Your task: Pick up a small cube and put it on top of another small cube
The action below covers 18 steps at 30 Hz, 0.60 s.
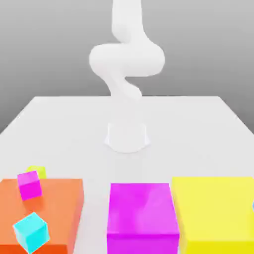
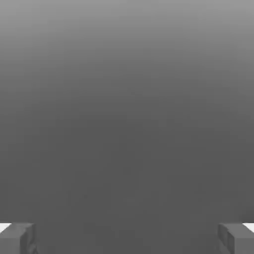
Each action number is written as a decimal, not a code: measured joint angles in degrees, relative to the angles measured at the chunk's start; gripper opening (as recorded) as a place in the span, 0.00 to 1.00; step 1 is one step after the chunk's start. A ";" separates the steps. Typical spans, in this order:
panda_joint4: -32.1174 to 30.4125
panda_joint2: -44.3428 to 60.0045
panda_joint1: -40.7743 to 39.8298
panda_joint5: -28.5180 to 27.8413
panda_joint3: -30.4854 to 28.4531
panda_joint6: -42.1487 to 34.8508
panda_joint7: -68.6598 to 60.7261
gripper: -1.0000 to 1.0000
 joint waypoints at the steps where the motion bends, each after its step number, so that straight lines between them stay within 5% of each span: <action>1: -1.30 2.21 0.08 -0.02 -2.24 1.44 -1.91 0.50; 18: -21.72 38.33 -7.19 6.94 -31.72 23.86 -37.94 0.50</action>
